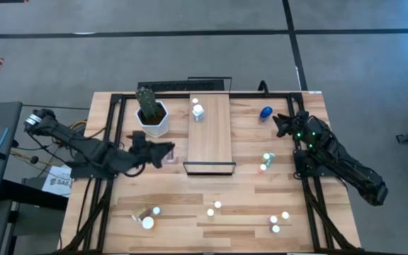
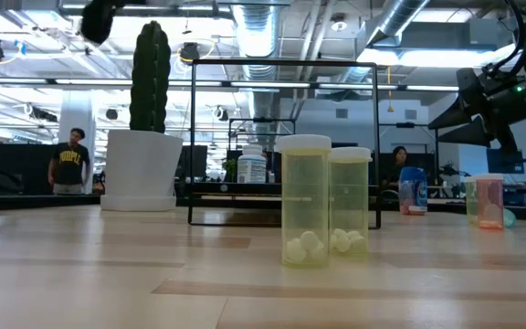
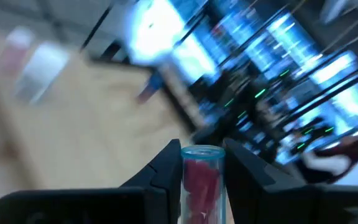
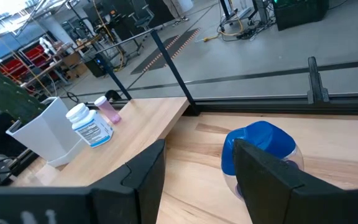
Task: Pick and place medicine bottles onto shelf by color
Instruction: Put the blue pill bottle on the shelf
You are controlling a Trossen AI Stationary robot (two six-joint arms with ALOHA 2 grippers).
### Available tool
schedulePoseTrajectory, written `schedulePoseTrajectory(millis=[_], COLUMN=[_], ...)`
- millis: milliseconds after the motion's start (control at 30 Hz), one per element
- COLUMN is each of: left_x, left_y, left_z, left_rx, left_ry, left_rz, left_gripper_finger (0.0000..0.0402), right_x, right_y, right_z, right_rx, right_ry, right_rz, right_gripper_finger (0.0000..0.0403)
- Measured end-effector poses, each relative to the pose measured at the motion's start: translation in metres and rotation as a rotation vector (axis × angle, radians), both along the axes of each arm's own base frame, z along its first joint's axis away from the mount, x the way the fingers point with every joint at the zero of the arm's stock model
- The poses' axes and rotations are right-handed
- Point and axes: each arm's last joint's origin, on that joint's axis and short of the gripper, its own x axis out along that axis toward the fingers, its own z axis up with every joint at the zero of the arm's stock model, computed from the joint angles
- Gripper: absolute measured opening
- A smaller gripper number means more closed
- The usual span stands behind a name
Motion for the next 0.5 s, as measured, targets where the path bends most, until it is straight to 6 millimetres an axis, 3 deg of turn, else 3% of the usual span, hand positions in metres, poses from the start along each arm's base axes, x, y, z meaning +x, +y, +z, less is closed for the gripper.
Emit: schedulePoseTrajectory(millis=[233,500], left_x=[0.004,0.001], left_y=[0.003,0.004], left_z=[0.032,0.048], left_rx=[0.137,0.226], left_ry=[-0.197,-0.277], left_rz=[0.005,0.028], left_gripper_finger=[0.0074,0.0074], right_x=[0.000,0.001], right_y=[0.000,-0.001], right_z=[0.000,0.003], right_rx=[0.000,-0.031], right_ry=[0.000,-0.037], right_rz=[0.000,0.000], right_gripper_finger=[0.0210,0.0210])
